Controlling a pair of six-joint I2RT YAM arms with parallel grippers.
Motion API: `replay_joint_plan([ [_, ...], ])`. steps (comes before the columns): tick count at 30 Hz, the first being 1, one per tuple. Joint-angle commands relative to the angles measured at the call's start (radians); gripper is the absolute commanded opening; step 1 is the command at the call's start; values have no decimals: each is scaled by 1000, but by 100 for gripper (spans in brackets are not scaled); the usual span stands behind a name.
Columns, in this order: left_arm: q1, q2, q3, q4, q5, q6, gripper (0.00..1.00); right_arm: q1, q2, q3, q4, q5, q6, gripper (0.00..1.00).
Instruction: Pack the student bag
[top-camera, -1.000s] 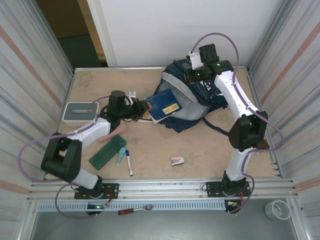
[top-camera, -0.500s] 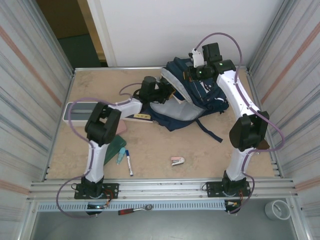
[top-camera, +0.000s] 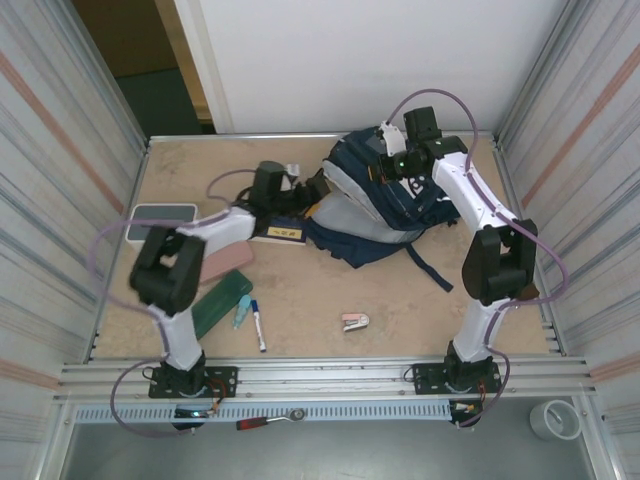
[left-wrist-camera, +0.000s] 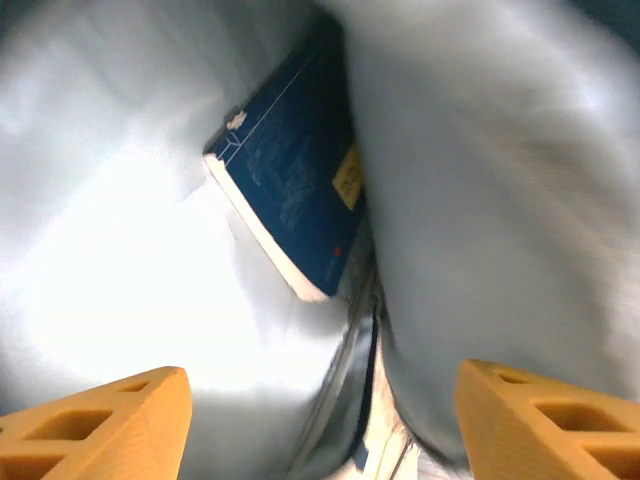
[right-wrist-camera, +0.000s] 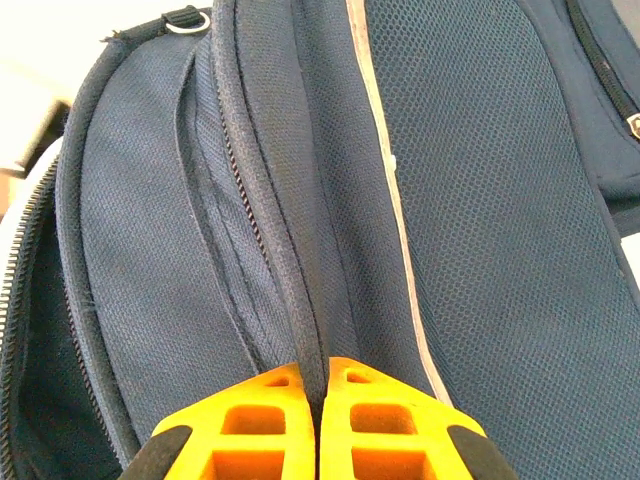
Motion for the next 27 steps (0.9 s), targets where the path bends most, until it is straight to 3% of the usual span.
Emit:
replay_joint_plan([
  [1, 50, -202, -117, -183, -31, 234, 75, -15, -82, -69, -4, 82, -80, 0],
  [4, 147, -316, -184, -336, -139, 345, 80, -15, -98, -171, 6, 145, -31, 0],
  [5, 184, -331, -189, -369, -150, 372, 80, -13, -105, -205, 22, 132, -5, 5],
  [7, 265, -332, -182, -425, -161, 418, 81, -3, -123, -265, 61, 125, 66, 35],
  [8, 293, -321, -172, -448, -164, 436, 81, 9, -136, -276, 65, 151, 96, 44],
  [10, 335, -290, -145, -497, -203, 480, 82, 51, -176, -301, 83, 262, 168, 71],
  [12, 354, -253, -112, -541, -297, 530, 82, 124, -242, -368, 161, 320, 248, 78],
  [15, 361, -177, -64, -577, -367, 581, 83, 247, -270, -468, 304, 269, 374, 84],
  [19, 372, -29, 27, -610, -274, 615, 83, 383, -149, -435, 382, 253, 503, 89],
  [27, 381, 137, 125, -627, -182, 661, 78, 477, 203, -141, 299, 326, 693, 77],
])
